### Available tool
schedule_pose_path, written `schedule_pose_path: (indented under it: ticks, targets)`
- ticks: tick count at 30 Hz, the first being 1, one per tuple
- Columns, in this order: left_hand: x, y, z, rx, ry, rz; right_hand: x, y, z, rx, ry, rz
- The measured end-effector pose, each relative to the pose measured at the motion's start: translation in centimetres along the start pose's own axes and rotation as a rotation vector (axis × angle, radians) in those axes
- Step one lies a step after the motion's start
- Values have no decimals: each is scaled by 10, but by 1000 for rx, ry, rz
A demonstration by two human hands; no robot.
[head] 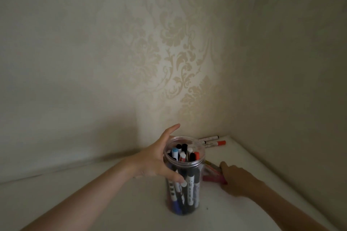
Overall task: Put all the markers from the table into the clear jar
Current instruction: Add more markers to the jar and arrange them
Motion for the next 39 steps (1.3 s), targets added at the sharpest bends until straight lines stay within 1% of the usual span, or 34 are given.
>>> schedule_pose_path:
  ticks: [3, 5, 6, 9, 11, 13, 15, 17, 20, 22, 25, 28, 30, 33, 34, 35, 36, 39]
  targets:
    - [-2, 6, -3, 19, -14, -29, -14, 24, 23, 62, -404, -93]
    - [-6, 9, 1, 3, 17, -36, -24, 45, 52, -12, -541, -117]
    - [-12, 11, 3, -40, 37, -44, -25, 55, 71, -90, -539, -87]
    - [-44, 10, 12, -283, 5, -153, -2, 80, 125, -371, -298, 85]
    - [-66, 6, 15, -400, -74, -271, 24, 89, 148, -456, -189, 164]
    - [-80, 4, 13, -415, -129, -340, 43, 92, 158, -490, -137, 190]
    - [-81, 4, 9, -353, -55, -352, 54, 92, 159, -520, -129, 201]
    - [-76, 8, 10, -360, 55, -331, 58, 91, 154, -533, -154, 222]
    - [-69, 14, 17, -467, 203, -281, 61, 89, 145, -544, -202, 280]
    - [-68, 16, 21, -492, 224, -257, 59, 89, 138, -557, -263, 300]
    - [-72, 16, 18, -494, 239, -257, 54, 86, 131, -577, -439, 273]
    - [-75, 11, 15, -561, 341, -228, 49, 82, 125, -620, -545, 254]
    - [-75, 8, 17, -626, 437, -212, 46, 79, 121, -584, -647, 235]
    - [-72, 9, 33, -711, 692, -209, 39, 81, 116, -470, -916, 188]
    - [-71, 12, 41, -733, 739, -211, 37, 83, 114, -444, -1001, 181]
    - [-71, 16, 49, -747, 729, -224, 33, 86, 113, -427, -1081, 179]
    - [-72, 20, 57, -746, 662, -246, 28, 89, 112, -418, -1149, 173]
    - [-79, 31, 67, -662, 255, -287, 12, 99, 116, -392, -1256, 150]
Point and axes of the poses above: each hand's wrist, its own y-axis away from the middle knuckle, its own z-axis out of the back of the hand, x = y × z, the point moved 3 cm from there along -y, towards the middle knuckle, and after that the axes turned 3 degrees about y, right-handed, at the moved point
